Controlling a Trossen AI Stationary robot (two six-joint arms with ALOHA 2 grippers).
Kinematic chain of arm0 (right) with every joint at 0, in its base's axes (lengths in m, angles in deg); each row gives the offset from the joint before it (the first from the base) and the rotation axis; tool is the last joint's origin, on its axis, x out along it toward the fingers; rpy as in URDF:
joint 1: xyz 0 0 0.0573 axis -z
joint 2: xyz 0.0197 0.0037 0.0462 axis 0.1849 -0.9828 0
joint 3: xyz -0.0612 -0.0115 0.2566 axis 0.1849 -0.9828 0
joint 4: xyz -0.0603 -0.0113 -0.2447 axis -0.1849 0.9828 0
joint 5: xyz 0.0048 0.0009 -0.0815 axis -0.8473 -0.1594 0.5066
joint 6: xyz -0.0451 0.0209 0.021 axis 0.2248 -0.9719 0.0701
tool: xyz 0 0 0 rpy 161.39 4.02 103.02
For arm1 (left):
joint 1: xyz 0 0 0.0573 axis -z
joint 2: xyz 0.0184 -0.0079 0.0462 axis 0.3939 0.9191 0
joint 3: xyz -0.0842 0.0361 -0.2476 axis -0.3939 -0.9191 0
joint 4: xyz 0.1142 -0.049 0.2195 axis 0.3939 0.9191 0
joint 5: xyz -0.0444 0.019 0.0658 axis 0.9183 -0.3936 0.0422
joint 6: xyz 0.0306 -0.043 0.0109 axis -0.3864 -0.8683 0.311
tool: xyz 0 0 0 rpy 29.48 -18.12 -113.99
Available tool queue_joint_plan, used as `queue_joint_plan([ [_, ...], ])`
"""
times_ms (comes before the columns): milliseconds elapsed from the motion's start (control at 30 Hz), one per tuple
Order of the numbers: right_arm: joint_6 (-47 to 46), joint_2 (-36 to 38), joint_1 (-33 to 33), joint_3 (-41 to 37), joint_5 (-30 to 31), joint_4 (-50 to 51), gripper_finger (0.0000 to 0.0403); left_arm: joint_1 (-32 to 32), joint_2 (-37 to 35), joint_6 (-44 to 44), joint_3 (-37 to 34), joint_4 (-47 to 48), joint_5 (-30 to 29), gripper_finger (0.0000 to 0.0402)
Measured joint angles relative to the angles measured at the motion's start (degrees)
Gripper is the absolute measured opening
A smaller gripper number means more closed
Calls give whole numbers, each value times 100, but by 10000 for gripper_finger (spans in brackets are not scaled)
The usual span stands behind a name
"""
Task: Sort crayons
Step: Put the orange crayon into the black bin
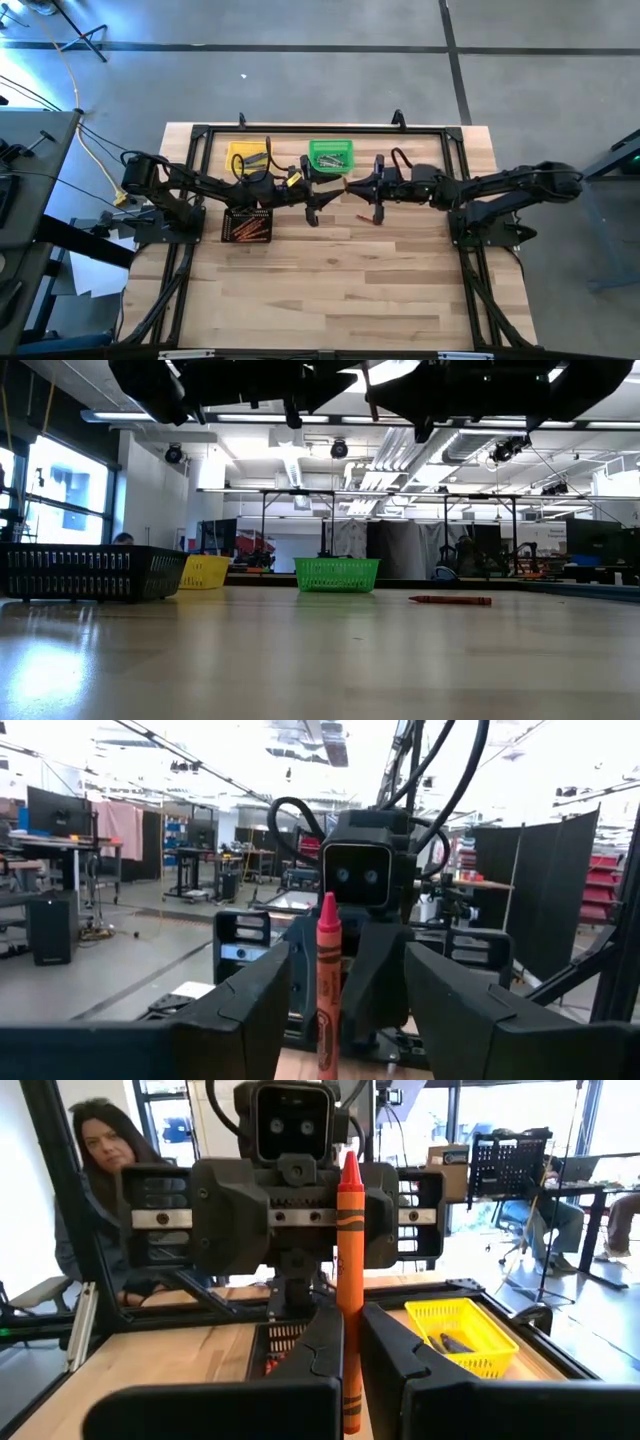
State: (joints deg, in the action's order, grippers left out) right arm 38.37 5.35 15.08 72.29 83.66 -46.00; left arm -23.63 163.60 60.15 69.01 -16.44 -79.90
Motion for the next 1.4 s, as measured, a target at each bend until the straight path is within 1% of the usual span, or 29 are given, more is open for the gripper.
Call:
queue_joint_plan([
  [100,0,-173,0,13,0,-225,2,0,0,-6,0,33,0,182],
  [267,12,-457,-27,380,-183,-148,2,0,0,-7,0,53,0,182],
  [400,232,-749,-99,758,-203,182,2,0,0,-2,0,74,0,181],
  [500,297,-913,-118,1017,-207,536,2,0,0,4,0,98,-2,173],
  [633,302,-1009,-116,1224,-206,873,3,0,0,48,0,211,0,143],
  [867,295,-1009,-116,1235,-222,994,3,0,-2,53,0,389,-2,45],
  [1000,257,-1005,-116,1235,-147,1104,3,0,-2,58,0,411,-8,8],
  [1067,254,-1005,-116,1235,-145,1113,3,0,-2,59,0,438,-7,2],
  [1267,254,-978,-114,1233,-138,1153,3,0,-2,110,0,451,-20,0],
  [1400,256,-813,-105,1233,-136,1395,3,1,-2,211,0,454,-17,0],
])
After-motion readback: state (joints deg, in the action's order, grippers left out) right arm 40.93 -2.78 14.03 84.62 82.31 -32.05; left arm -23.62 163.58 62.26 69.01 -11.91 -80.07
